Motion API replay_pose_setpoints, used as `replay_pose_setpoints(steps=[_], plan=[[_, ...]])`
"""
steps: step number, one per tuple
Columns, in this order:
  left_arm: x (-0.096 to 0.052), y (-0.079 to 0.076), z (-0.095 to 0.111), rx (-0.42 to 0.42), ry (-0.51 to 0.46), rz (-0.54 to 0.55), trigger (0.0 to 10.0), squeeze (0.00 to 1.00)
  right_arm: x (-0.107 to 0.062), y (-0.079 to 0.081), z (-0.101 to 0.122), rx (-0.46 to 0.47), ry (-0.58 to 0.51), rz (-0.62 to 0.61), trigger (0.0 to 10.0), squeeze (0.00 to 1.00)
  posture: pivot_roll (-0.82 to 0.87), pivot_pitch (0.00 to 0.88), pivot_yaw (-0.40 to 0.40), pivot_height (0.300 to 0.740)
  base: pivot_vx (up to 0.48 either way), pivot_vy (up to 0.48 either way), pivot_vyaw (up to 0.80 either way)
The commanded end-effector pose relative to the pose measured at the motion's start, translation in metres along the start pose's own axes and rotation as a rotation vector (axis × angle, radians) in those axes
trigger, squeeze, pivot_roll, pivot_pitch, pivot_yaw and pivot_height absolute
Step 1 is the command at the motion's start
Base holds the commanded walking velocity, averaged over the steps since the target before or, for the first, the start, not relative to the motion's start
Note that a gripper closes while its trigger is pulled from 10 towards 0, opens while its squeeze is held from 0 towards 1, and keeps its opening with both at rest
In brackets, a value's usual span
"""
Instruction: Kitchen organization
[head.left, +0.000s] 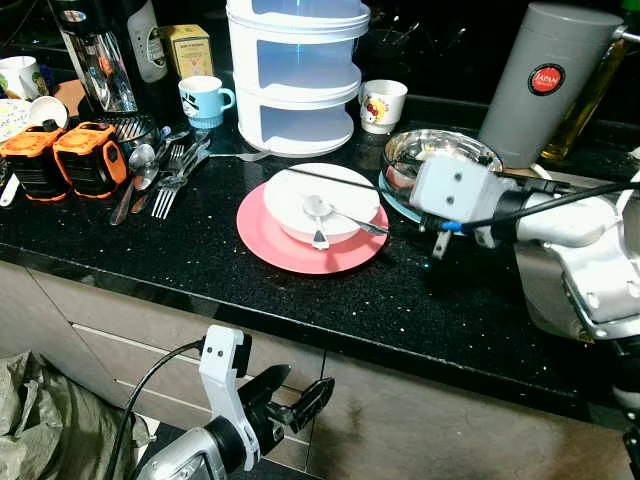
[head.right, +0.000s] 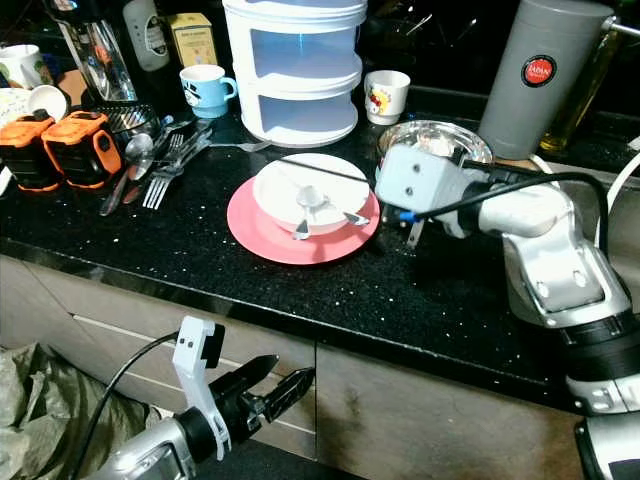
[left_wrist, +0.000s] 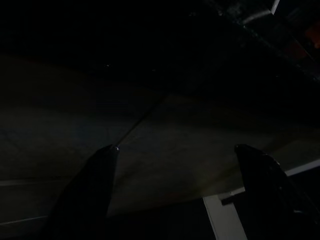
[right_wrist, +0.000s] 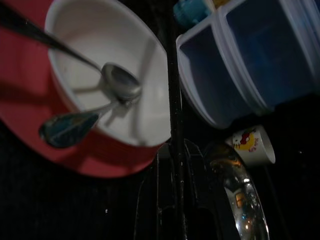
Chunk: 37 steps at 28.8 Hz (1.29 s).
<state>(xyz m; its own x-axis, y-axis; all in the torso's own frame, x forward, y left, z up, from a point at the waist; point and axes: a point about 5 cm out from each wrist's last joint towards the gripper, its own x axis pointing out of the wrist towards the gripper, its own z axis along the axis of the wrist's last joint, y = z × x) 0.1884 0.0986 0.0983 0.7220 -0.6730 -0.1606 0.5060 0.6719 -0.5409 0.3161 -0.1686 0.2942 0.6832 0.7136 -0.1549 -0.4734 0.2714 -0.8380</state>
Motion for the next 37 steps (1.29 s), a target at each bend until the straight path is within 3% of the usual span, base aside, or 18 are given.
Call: replay_pose_setpoints(steps=[1, 4, 5, 7, 8, 9, 10, 11, 14, 15, 19, 23, 28, 32, 37], plan=[[-0.001, 0.002, -0.002, -0.014, 0.009, 0.009, 10.0, 0.00, -0.002, -0.007, 0.006, 0.015, -0.039, -0.037, 0.0, 0.00, 0.13, 0.000, 0.015, 0.740, 0.000, 0.000, 0.00], [-0.001, 0.002, -0.002, -0.015, 0.008, 0.009, 10.0, 0.00, -0.003, -0.011, 0.011, 0.089, -0.101, -0.076, 0.0, 0.00, 0.13, 0.000, 0.014, 0.740, 0.000, 0.000, 0.00], [-0.002, 0.002, -0.001, -0.014, 0.008, 0.004, 10.0, 0.00, -0.003, -0.020, 0.019, 0.235, -0.221, -0.177, 2.9, 0.00, 0.12, 0.000, 0.016, 0.740, 0.000, 0.000, 0.00], [-0.002, 0.002, -0.001, -0.013, 0.009, 0.002, 10.0, 0.00, -0.002, -0.023, 0.022, 0.286, -0.265, -0.212, 2.9, 0.00, 0.12, 0.000, 0.016, 0.740, 0.000, 0.000, 0.00], [-0.002, 0.001, -0.001, -0.005, 0.010, -0.005, 10.0, 0.00, -0.002, -0.027, 0.032, 0.403, -0.378, -0.264, 3.6, 0.00, 0.12, 0.000, 0.016, 0.740, 0.000, 0.000, 0.00], [-0.003, 0.000, 0.000, 0.012, 0.011, -0.017, 10.0, 0.00, -0.002, -0.031, 0.045, 0.562, -0.533, -0.302, 3.7, 0.00, 0.13, 0.000, 0.020, 0.740, 0.000, 0.000, 0.00], [-0.003, -0.001, 0.001, 0.020, 0.010, -0.024, 10.0, 0.00, -0.002, -0.032, 0.050, 0.634, -0.601, -0.318, 10.0, 0.00, 0.13, 0.000, 0.020, 0.740, 0.000, 0.000, 0.00], [-0.003, -0.001, 0.001, 0.020, 0.010, -0.024, 10.0, 0.00, -0.002, -0.032, 0.050, 0.634, -0.601, -0.318, 10.0, 0.00, 0.13, 0.000, 0.020, 0.740, 0.000, 0.000, 0.00], [-0.006, -0.005, 0.001, 0.059, 0.024, -0.063, 10.0, 0.00, 0.001, -0.029, 0.055, 0.781, -0.704, -0.336, 10.0, 0.00, 0.12, 0.000, 0.028, 0.740, 0.000, 0.000, 0.00], [-0.006, -0.005, 0.001, 0.059, 0.024, -0.063, 10.0, 0.00, 0.001, -0.029, 0.055, 0.781, -0.704, -0.336, 10.0, 0.00, 0.12, 0.000, 0.028, 0.740, 0.000, 0.000, 0.00], [-0.013, -0.016, -0.001, 0.136, 0.089, -0.164, 10.0, 0.00, 0.005, -0.022, 0.058, 0.911, -0.755, -0.336, 10.0, 0.00, 0.12, 0.000, 0.035, 0.740, 0.000, 0.000, 0.00], [-0.021, -0.029, -0.002, 0.156, 0.154, -0.286, 10.0, 0.00, 0.005, -0.015, 0.057, 0.987, -0.734, -0.356, 10.0, 0.00, 0.12, 0.000, 0.038, 0.740, 0.000, 0.000, 0.00], [-0.024, -0.029, 0.003, 0.208, 0.177, -0.311, 10.0, 0.00, 0.002, -0.026, 0.024, 1.083, -0.574, -0.577, 10.0, 0.00, 0.12, 0.000, 0.041, 0.740, 0.000, 0.000, 0.00], [-0.023, -0.030, 0.012, 0.251, 0.150, -0.306, 10.0, 0.00, -0.016, -0.041, 0.007, 1.082, -0.523, -0.704, 10.0, 0.00, 0.12, 0.000, 0.046, 0.740, 0.000, 0.000, -0.70], [-0.020, -0.034, 0.014, 0.283, 0.151, -0.315, 10.0, 0.00, -0.032, -0.056, 0.002, 1.041, -0.508, -0.795, 10.0, 0.00, 0.12, 0.000, 0.046, 0.740, 0.000, 0.000, -0.80]])
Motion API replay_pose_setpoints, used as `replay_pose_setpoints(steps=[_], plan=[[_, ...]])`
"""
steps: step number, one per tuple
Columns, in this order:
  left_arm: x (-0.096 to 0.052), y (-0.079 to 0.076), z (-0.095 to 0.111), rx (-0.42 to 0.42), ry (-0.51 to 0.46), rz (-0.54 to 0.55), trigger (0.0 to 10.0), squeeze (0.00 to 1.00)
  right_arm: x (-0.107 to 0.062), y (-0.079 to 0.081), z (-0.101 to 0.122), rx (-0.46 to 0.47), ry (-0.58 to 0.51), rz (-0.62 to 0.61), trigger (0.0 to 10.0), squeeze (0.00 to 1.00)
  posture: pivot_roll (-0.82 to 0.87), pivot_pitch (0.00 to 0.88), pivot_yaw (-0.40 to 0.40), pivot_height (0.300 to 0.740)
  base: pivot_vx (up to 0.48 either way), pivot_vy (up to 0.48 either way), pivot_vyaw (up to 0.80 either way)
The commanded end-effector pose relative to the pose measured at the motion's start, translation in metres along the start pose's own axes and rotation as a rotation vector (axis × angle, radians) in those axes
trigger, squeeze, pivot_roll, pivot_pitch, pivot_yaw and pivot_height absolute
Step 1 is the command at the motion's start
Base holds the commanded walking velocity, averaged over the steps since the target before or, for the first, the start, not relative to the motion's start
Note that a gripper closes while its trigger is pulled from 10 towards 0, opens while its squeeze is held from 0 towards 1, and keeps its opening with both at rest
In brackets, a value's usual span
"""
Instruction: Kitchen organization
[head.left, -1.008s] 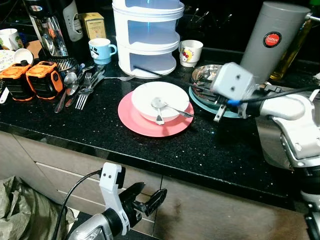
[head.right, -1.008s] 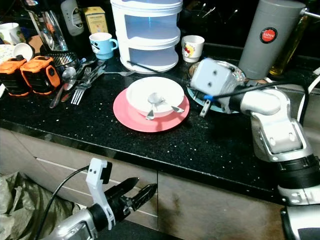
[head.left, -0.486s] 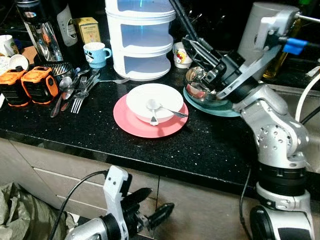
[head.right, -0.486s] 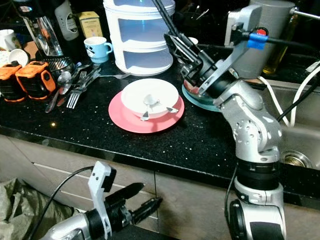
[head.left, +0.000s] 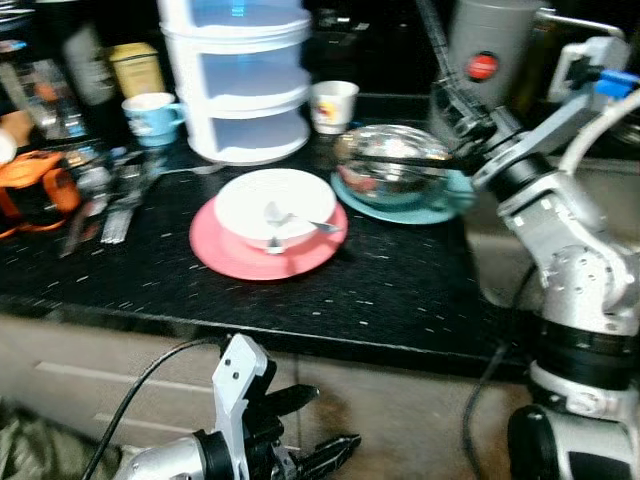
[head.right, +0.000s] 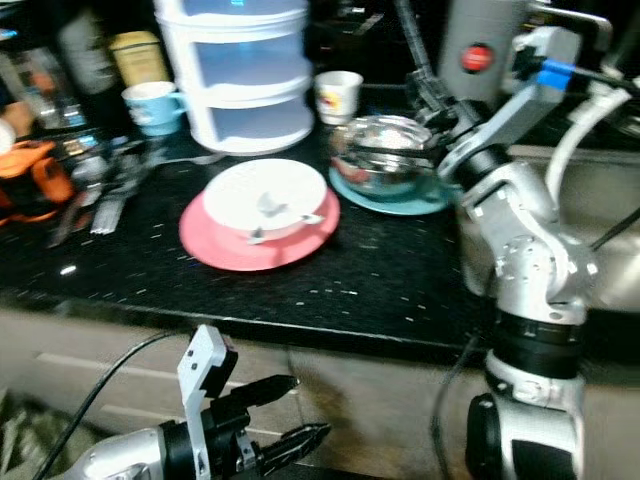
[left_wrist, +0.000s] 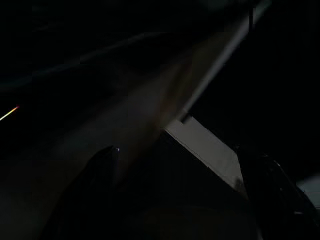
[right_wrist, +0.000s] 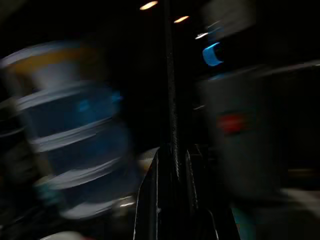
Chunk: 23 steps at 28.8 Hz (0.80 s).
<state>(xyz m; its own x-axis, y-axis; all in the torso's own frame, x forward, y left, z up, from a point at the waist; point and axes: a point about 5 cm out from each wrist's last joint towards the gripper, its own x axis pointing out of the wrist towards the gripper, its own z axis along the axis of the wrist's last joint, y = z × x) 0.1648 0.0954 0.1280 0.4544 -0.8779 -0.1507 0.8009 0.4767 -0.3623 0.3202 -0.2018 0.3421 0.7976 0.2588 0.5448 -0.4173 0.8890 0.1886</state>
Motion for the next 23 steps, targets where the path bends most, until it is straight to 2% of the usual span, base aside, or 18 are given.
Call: replay_pose_setpoints(steps=[1, 4, 5, 6, 7, 8, 10, 11, 12, 13, 14, 17, 18, 20, 21, 23], plan=[[0.000, -0.003, 0.003, 0.028, 0.006, -0.008, 10.0, 0.00, 0.001, -0.004, 0.009, -0.012, -0.033, -0.025, 10.0, 0.00, 0.12, 0.000, 0.050, 0.740, 0.000, 0.000, -0.80], [0.000, -0.002, 0.004, 0.031, 0.007, -0.005, 10.0, 0.00, 0.000, -0.007, 0.012, -0.024, -0.039, -0.047, 10.0, 0.00, 0.12, 0.000, 0.050, 0.740, 0.000, 0.000, -0.80], [0.000, -0.002, 0.004, 0.036, 0.008, 0.001, 10.0, 0.00, 0.000, -0.011, 0.011, -0.066, -0.012, -0.073, 10.0, 0.00, 0.12, 0.000, 0.051, 0.740, 0.000, 0.000, -0.80], [0.000, -0.002, 0.004, 0.036, 0.008, 0.001, 10.0, 0.00, 0.000, -0.011, 0.011, -0.066, -0.012, -0.073, 10.0, 0.00, 0.12, 0.000, 0.051, 0.740, 0.000, 0.000, -0.80], [0.000, -0.001, 0.004, 0.039, 0.007, 0.007, 10.0, 0.00, 0.000, -0.015, 0.008, -0.129, 0.032, -0.101, 10.0, 0.00, 0.11, 0.000, 0.051, 0.740, 0.000, 0.000, -0.80], [0.000, -0.001, 0.004, 0.039, 0.007, 0.007, 10.0, 0.00, 0.000, -0.015, 0.008, -0.129, 0.032, -0.101, 10.0, 0.00, 0.11, 0.000, 0.051, 0.740, 0.000, 0.000, -0.80], [0.002, 0.001, 0.005, 0.045, 0.000, 0.024, 10.0, 0.00, -0.003, -0.020, -0.011, -0.369, 0.210, -0.093, 10.0, 0.00, 0.11, 0.000, 0.049, 0.740, 0.000, 0.000, 0.00], [0.003, 0.001, 0.006, 0.047, -0.005, 0.033, 10.0, 0.00, -0.006, -0.021, -0.021, -0.457, 0.294, -0.067, 10.0, 0.00, 0.11, 0.000, 0.049, 0.740, 0.000, 0.000, 0.00], [0.003, 0.001, 0.006, 0.047, -0.005, 0.033, 10.0, 0.00, -0.006, -0.021, -0.021, -0.457, 0.294, -0.067, 10.0, 0.00, 0.11, 0.000, 0.049, 0.740, 0.000, 0.000, 0.00], [0.004, 0.002, 0.006, 0.053, -0.013, 0.049, 10.0, 0.00, -0.012, -0.022, -0.038, -0.586, 0.435, -0.020, 10.0, 0.00, 0.11, 0.000, 0.046, 0.740, 0.000, 0.000, 0.00], [0.004, 0.002, 0.006, 0.053, -0.013, 0.049, 10.0, 0.00, -0.012, -0.022, -0.038, -0.586, 0.435, -0.020, 10.0, 0.00, 0.11, 0.000, 0.046, 0.740, 0.000, 0.000, 0.00], [0.005, 0.004, 0.008, 0.062, -0.022, 0.072, 10.0, 0.00, -0.018, -0.029, -0.058, -0.766, 0.593, -0.011, 10.0, 0.00, 0.11, 0.000, 0.042, 0.740, 0.000, 0.000, 0.00], [0.005, 0.004, 0.008, 0.062, -0.022, 0.072, 10.0, 0.00, -0.018, -0.029, -0.058, -0.766, 0.593, -0.011, 10.0, 0.00, 0.11, 0.000, 0.042, 0.740, 0.000, 0.000, 0.00], [0.006, 0.004, 0.009, 0.067, -0.031, 0.084, 10.0, 0.00, -0.027, -0.040, -0.075, -0.888, 0.740, -0.021, 10.0, 0.00, 0.12, 0.000, 0.038, 0.740, 0.000, 0.000, 0.00], [0.006, 0.004, 0.009, 0.067, -0.031, 0.084, 10.0, 0.00, -0.027, -0.040, -0.075, -0.888, 0.740, -0.021, 10.0, 0.00, 0.12, 0.000, 0.038, 0.740, 0.000, 0.000, 0.00], [0.006, 0.003, 0.009, 0.067, -0.033, 0.085, 10.0, 0.00, -0.031, -0.046, -0.081, -0.923, 0.807, -0.039, 10.0, 0.00, 0.12, 0.000, 0.034, 0.740, 0.000, 0.000, 0.00]])
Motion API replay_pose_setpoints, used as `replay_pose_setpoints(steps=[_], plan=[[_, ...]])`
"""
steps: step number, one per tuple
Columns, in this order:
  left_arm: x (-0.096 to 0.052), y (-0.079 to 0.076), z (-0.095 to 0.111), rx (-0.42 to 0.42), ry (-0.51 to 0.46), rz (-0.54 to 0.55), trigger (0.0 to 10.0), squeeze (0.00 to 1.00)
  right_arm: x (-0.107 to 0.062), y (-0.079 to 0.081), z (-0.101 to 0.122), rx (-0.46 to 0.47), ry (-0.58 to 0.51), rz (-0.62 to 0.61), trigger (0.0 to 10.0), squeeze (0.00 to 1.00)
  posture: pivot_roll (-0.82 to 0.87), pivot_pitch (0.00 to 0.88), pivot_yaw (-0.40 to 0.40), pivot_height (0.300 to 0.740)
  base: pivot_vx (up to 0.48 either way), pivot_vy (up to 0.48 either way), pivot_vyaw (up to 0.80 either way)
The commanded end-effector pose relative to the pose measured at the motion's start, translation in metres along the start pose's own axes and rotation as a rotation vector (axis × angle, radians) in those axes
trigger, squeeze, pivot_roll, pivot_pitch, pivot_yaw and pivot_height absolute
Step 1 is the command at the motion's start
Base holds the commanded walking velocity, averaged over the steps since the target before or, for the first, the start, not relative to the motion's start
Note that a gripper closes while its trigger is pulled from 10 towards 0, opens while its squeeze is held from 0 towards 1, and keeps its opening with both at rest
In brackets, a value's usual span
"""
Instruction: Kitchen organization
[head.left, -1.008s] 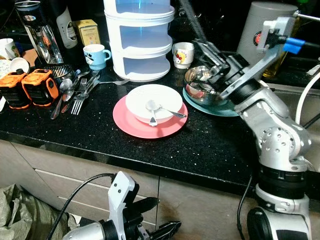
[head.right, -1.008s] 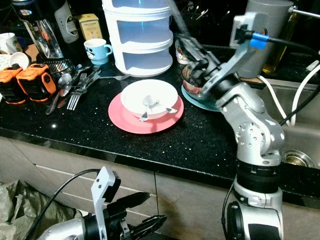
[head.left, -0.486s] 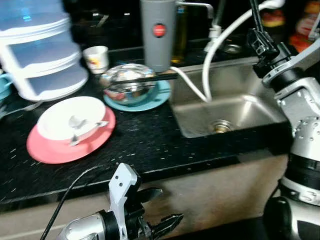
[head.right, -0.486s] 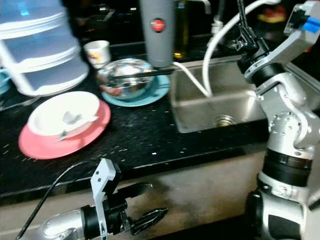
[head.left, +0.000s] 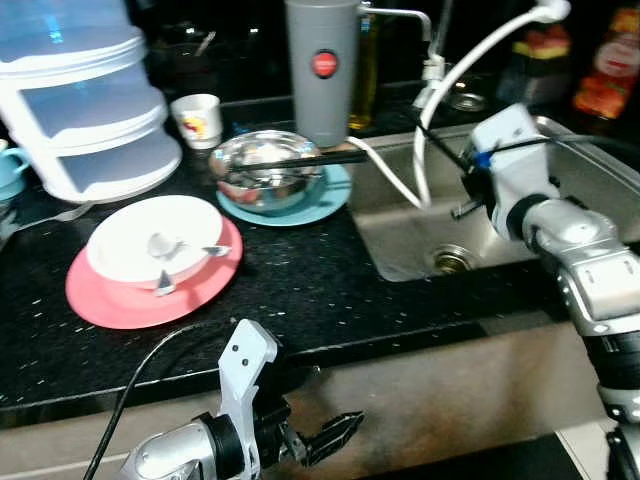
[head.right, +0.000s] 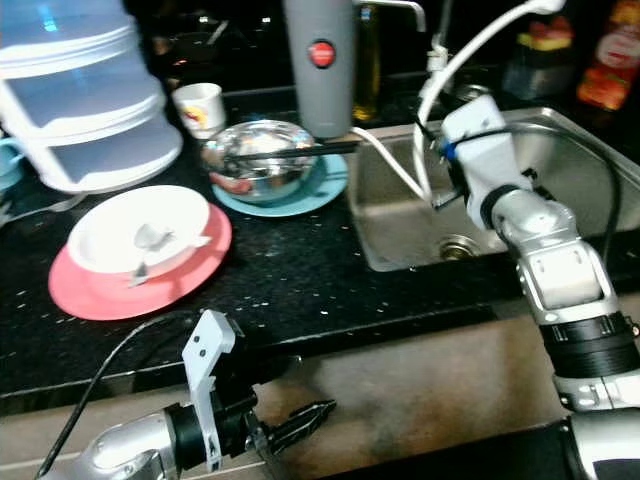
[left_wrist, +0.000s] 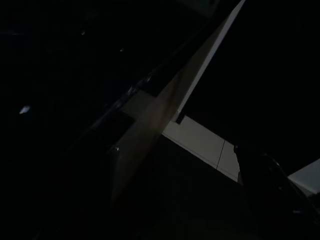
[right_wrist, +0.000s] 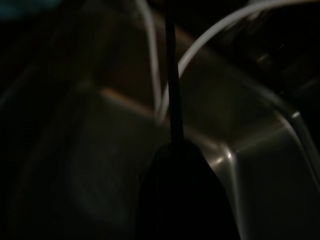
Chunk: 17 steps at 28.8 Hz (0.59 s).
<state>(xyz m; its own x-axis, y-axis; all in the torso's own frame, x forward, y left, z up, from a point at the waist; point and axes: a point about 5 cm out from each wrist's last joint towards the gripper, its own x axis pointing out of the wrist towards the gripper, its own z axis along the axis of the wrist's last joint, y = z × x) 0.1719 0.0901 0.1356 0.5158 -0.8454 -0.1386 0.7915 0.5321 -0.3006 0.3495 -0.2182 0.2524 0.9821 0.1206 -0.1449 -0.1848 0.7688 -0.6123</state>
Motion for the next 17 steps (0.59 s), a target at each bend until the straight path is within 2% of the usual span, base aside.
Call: replay_pose_setpoints(steps=[1, 3, 4, 9, 14, 17], plan=[[0.000, 0.003, -0.001, 0.012, 0.000, 0.025, 10.0, 0.00, 0.002, 0.002, -0.008, -0.046, 0.080, 0.012, 10.0, 0.00, 0.13, 0.000, 0.029, 0.740, 0.000, 0.000, 0.00], [0.001, 0.002, -0.001, 0.015, -0.002, 0.028, 10.0, 0.00, 0.004, 0.004, -0.016, -0.123, 0.158, 0.039, 10.0, 0.00, 0.13, 0.000, 0.024, 0.740, 0.000, 0.000, 0.00], [0.001, 0.002, -0.001, 0.015, -0.002, 0.028, 10.0, 0.00, 0.004, 0.004, -0.016, -0.123, 0.158, 0.039, 10.0, 0.00, 0.13, 0.000, 0.024, 0.740, 0.000, 0.000, 0.00], [0.003, -0.002, 0.001, 0.018, -0.013, 0.031, 10.0, 0.00, 0.002, 0.003, -0.037, -0.325, 0.319, 0.087, 10.0, 0.00, 0.13, 0.000, 0.010, 0.740, 0.000, 0.000, 0.00], [0.004, -0.005, 0.003, 0.022, -0.020, 0.031, 10.0, 0.00, 0.002, 0.001, -0.039, -0.313, 0.337, 0.071, 10.0, 0.00, 0.13, 0.000, 0.010, 0.740, 0.000, 0.000, 0.00], [0.005, -0.006, 0.005, 0.023, -0.026, 0.028, 10.0, 0.00, 0.002, 0.000, -0.039, -0.256, 0.348, 0.054, 10.0, 0.00, 0.13, 0.000, 0.014, 0.740, 0.000, 0.000, 0.00]])
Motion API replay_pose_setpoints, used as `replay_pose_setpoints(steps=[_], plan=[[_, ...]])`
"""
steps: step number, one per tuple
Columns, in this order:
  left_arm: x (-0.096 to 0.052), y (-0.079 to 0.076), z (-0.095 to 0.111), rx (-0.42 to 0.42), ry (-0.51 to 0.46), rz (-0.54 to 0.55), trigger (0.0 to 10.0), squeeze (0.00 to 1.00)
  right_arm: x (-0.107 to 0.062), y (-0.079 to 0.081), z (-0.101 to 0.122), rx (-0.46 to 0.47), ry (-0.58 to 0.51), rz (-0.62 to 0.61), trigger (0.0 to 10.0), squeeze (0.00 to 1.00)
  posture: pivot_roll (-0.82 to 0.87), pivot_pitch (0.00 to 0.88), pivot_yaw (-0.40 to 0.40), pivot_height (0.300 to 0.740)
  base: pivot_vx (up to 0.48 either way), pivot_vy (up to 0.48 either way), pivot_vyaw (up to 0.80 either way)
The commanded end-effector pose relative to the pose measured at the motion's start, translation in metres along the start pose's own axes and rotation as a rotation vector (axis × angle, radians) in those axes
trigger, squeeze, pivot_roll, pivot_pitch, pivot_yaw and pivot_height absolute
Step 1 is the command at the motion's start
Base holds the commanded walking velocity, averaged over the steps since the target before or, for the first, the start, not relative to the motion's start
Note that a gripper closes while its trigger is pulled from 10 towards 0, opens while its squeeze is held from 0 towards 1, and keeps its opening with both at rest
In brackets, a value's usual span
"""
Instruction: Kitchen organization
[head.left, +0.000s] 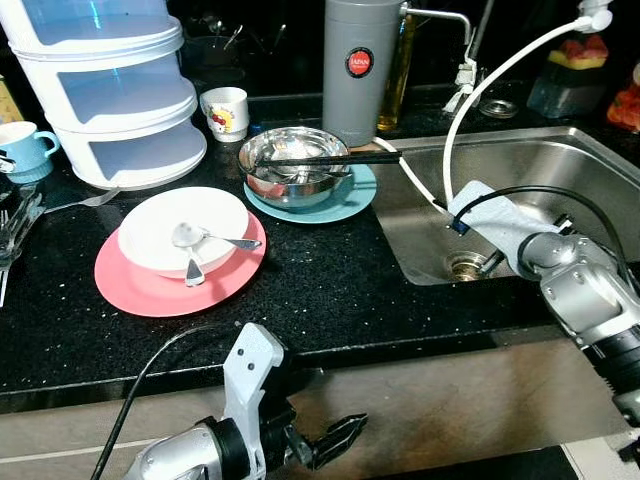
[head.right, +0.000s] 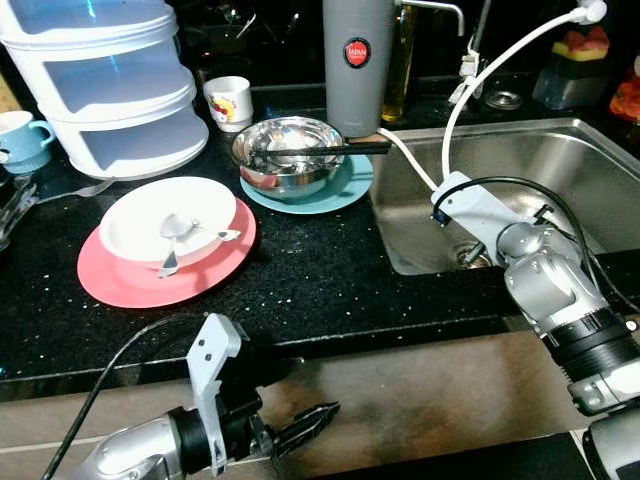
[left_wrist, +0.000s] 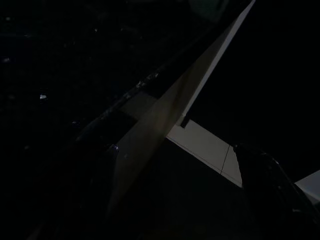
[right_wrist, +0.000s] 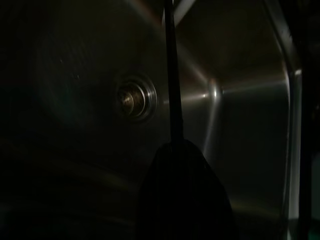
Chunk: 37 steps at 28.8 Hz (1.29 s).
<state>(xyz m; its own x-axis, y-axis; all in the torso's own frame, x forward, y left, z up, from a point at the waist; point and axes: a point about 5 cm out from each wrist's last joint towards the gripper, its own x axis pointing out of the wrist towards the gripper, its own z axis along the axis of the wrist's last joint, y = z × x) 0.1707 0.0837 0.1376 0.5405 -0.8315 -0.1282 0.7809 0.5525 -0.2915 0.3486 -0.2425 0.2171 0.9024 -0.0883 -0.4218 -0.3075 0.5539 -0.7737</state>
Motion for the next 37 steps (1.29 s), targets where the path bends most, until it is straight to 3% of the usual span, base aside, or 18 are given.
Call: replay_pose_setpoints(steps=[1, 3, 4, 8, 10, 12, 15, 16, 17, 18, 20, 22, 23, 24, 26, 27, 33, 37], plan=[[0.000, -0.001, 0.004, 0.018, -0.007, 0.002, 10.0, 0.00, -0.001, -0.005, 0.001, 0.062, -0.004, -0.025, 10.0, 0.00, 0.12, 0.000, 0.016, 0.740, 0.000, 0.000, 0.00], [0.001, -0.001, 0.004, 0.019, -0.006, 0.001, 10.0, 0.00, -0.001, -0.006, 0.000, 0.092, -0.006, -0.035, 10.0, 0.00, 0.12, 0.000, 0.016, 0.740, 0.000, 0.000, 0.00], [0.001, -0.001, 0.004, 0.021, -0.006, 0.000, 10.0, 0.00, -0.001, -0.006, -0.001, 0.110, -0.010, -0.025, 10.0, 1.00, 0.12, 0.000, 0.018, 0.740, 0.000, 0.000, 0.00], [0.002, -0.001, 0.004, 0.022, -0.007, 0.000, 10.0, 0.00, -0.002, -0.011, 0.003, 0.150, -0.029, -0.055, 10.0, 1.00, 0.12, 0.000, 0.022, 0.740, 0.000, 0.000, 0.00], [0.002, 0.000, 0.005, 0.022, -0.007, 0.000, 10.0, 0.00, -0.006, -0.026, 0.016, 0.265, -0.126, -0.127, 10.0, 0.00, 0.12, 0.000, 0.022, 0.740, 0.000, 0.000, 0.00], [0.001, 0.000, 0.005, 0.022, -0.008, 0.005, 10.0, 0.00, -0.012, -0.040, 0.034, 0.356, -0.278, -0.160, 10.0, 0.00, 0.12, 0.000, 0.022, 0.740, 0.000, 0.000, 0.00], [0.002, 0.002, 0.003, 0.019, -0.012, 0.021, 10.0, 0.00, -0.031, -0.062, 0.063, 0.645, -0.592, -0.165, 10.0, 0.00, 0.13, 0.000, 0.020, 0.740, 0.000, 0.000, 0.00], [0.002, 0.002, 0.003, 0.019, -0.012, 0.021, 10.0, 0.00, -0.031, -0.062, 0.063, 0.645, -0.592, -0.165, 10.0, 0.00, 0.13, 0.000, 0.020, 0.740, 0.000, 0.000, 0.00], [0.002, 0.003, 0.003, 0.019, -0.016, 0.028, 10.0, 0.00, -0.040, -0.071, 0.072, 0.778, -0.712, -0.155, 10.0, 0.00, 0.13, 0.000, 0.019, 0.740, 0.000, 0.000, 0.00], [0.004, 0.004, 0.003, 0.019, -0.022, 0.044, 10.0, 0.00, -0.051, -0.074, 0.084, 0.877, -0.856, -0.102, 10.0, 0.00, 0.13, 0.000, 0.018, 0.740, 0.000, 0.000, 0.00], [0.005, 0.007, 0.003, 0.020, -0.035, 0.073, 10.0, 0.00, -0.067, -0.072, 0.103, 0.953, -1.054, 0.009, 10.0, 0.00, 0.13, 0.000, 0.017, 0.740, 0.000, 0.000, 0.00], [0.007, 0.012, 0.003, 0.024, -0.045, 0.105, 10.0, 0.00, -0.078, -0.051, 0.123, 0.881, -1.154, 0.132, 10.0, 0.00, 0.14, 0.000, 0.010, 0.740, 0.000, 0.000, 0.73], [0.007, 0.012, 0.003, 0.024, -0.045, 0.105, 10.0, 0.00, -0.078, -0.051, 0.123, 0.881, -1.154, 0.132, 10.0, 0.00, 0.14, 0.000, 0.010, 0.740, 0.000, 0.000, 0.74], [0.008, 0.015, 0.002, 0.032, -0.047, 0.126, 10.0, 0.00, -0.082, -0.029, 0.137, 0.800, -1.196, 0.219, 10.0, 0.00, 0.15, 0.000, 0.005, 0.740, 0.000, 0.000, 0.74], [0.008, 0.016, 0.002, 0.035, -0.046, 0.133, 10.0, 0.00, -0.083, -0.022, 0.141, 0.781, -1.211, 0.247, 10.0, 0.00, 0.15, 0.000, 0.004, 0.740, 0.000, 0.000, 0.74], [0.006, 0.016, 0.000, 0.036, -0.047, 0.145, 10.0, 0.00, -0.086, -0.001, 0.150, 0.652, -1.226, 0.350, 10.0, 0.00, 0.17, 0.000, -0.006, 0.740, 0.000, 0.000, 0.74], [0.000, 0.016, -0.002, 0.039, -0.042, 0.159, 10.0, 0.00, -0.093, 0.020, 0.153, 0.509, -1.254, 0.479, 10.0, 0.00, 0.19, 0.000, -0.006, 0.740, 0.000, 0.000, 0.74], [-0.008, 0.013, -0.004, 0.052, -0.011, 0.152, 10.0, 0.00, -0.092, 0.027, 0.151, 0.422, -1.238, 0.495, 10.0, 0.00, 0.20, 0.000, -0.005, 0.740, 0.000, 0.000, 0.74]])
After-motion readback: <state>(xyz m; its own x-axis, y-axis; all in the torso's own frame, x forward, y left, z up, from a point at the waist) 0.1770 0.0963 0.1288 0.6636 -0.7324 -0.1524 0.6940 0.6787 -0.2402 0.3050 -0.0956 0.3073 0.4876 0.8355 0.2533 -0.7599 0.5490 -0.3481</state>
